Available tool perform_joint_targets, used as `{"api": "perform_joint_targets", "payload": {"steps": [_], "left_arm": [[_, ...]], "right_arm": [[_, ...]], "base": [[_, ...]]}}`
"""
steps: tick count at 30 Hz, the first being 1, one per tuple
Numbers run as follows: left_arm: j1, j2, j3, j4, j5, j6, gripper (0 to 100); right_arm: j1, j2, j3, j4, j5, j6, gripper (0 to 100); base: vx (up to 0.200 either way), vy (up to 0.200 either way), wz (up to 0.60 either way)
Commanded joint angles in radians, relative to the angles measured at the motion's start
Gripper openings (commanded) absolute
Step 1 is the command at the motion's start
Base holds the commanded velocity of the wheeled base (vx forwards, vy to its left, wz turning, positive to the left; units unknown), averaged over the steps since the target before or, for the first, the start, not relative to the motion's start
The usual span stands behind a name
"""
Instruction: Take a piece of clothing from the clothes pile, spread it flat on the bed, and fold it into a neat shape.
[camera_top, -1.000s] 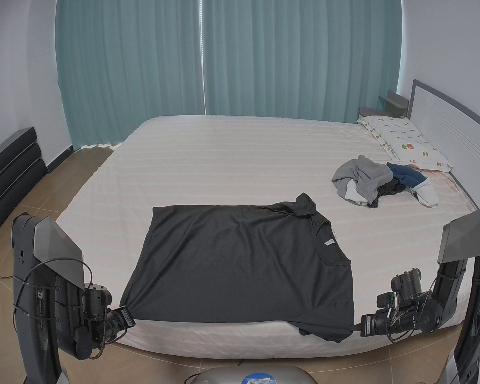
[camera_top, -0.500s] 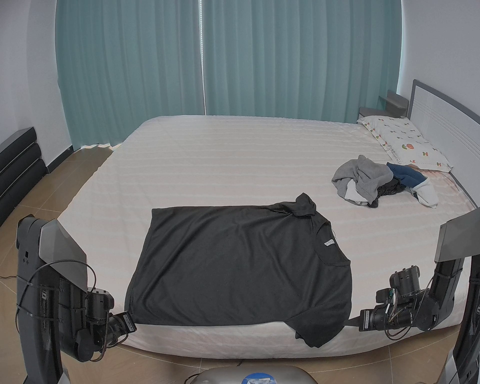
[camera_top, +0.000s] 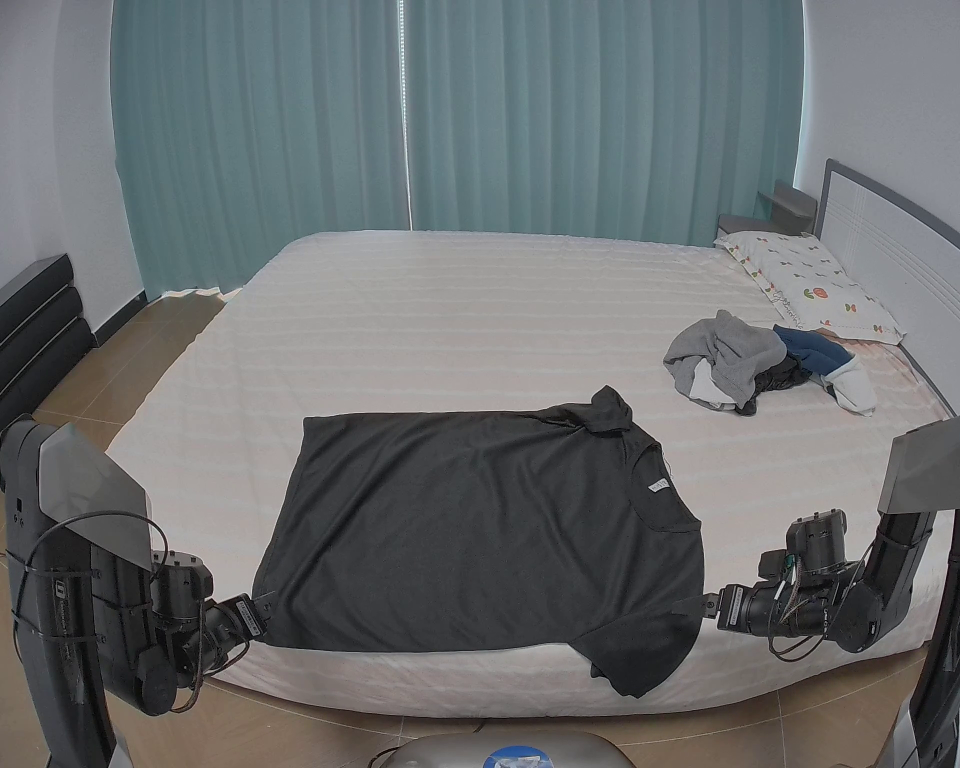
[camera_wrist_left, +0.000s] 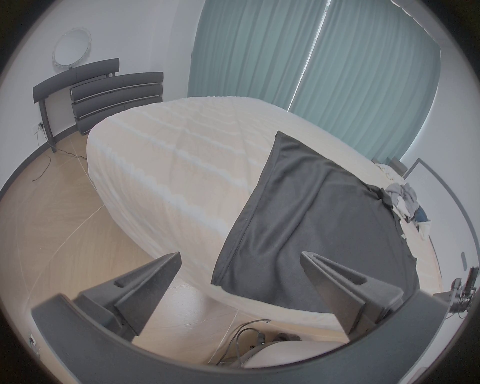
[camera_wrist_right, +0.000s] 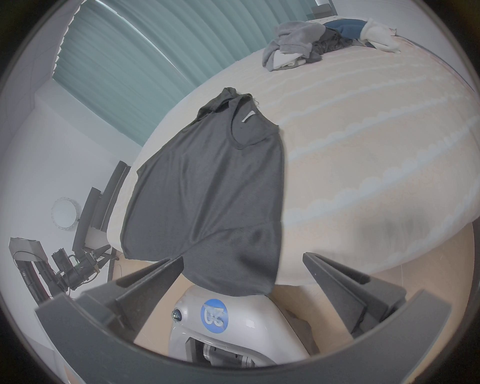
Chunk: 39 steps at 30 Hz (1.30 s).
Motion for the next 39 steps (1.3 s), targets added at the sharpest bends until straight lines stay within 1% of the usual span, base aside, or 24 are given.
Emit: {"api": "perform_joint_targets", "payload": {"steps": [1, 3, 7, 17, 25, 29, 33, 36, 39], "left_arm": [[0.007, -0.029, -0.017, -0.018, 0.0, -0.039, 100], [0.007, -0.028, -0.022, -0.018, -0.003, -0.059, 100], [0.011, -0.022, -0.029, -0.018, -0.011, -0.064, 100], [0.025, -0.014, -0.051, -0.018, -0.012, -0.064, 100], [0.025, -0.011, -0.062, -0.018, -0.011, -0.07, 100], [0.025, -0.014, -0.063, -0.018, -0.02, -0.111, 100], [0.024, -0.013, -0.062, -0.018, -0.046, -0.114, 100], [0.021, -0.013, -0.063, -0.018, -0.048, -0.116, 100], [0.019, -0.013, -0.066, -0.018, -0.049, -0.116, 100]], "right_arm": [[0.01, -0.016, -0.003, -0.017, 0.003, 0.017, 100], [0.01, -0.015, -0.004, -0.037, 0.003, 0.036, 100], [0.023, -0.013, -0.004, -0.094, 0.0, 0.093, 100], [0.039, -0.007, -0.016, -0.117, 0.0, 0.145, 100], [0.04, -0.012, -0.029, -0.118, 0.0, 0.175, 100], [0.039, -0.013, -0.03, -0.118, 0.0, 0.18, 100], [0.046, -0.013, -0.03, -0.118, 0.001, 0.182, 100], [0.052, -0.015, -0.032, -0.118, 0.0, 0.185, 100], [0.054, -0.021, -0.033, -0.121, 0.0, 0.209, 100]], "base": [[0.0, 0.0, 0.0], [0.0, 0.1, 0.0], [0.0, 0.2, 0.0], [0.0, 0.2, 0.0], [0.0, 0.0, 0.0], [0.0, 0.0, 0.0], [0.2, 0.0, 0.0], [0.2, 0.0, 0.0], [0.2, 0.0, 0.0]]}}
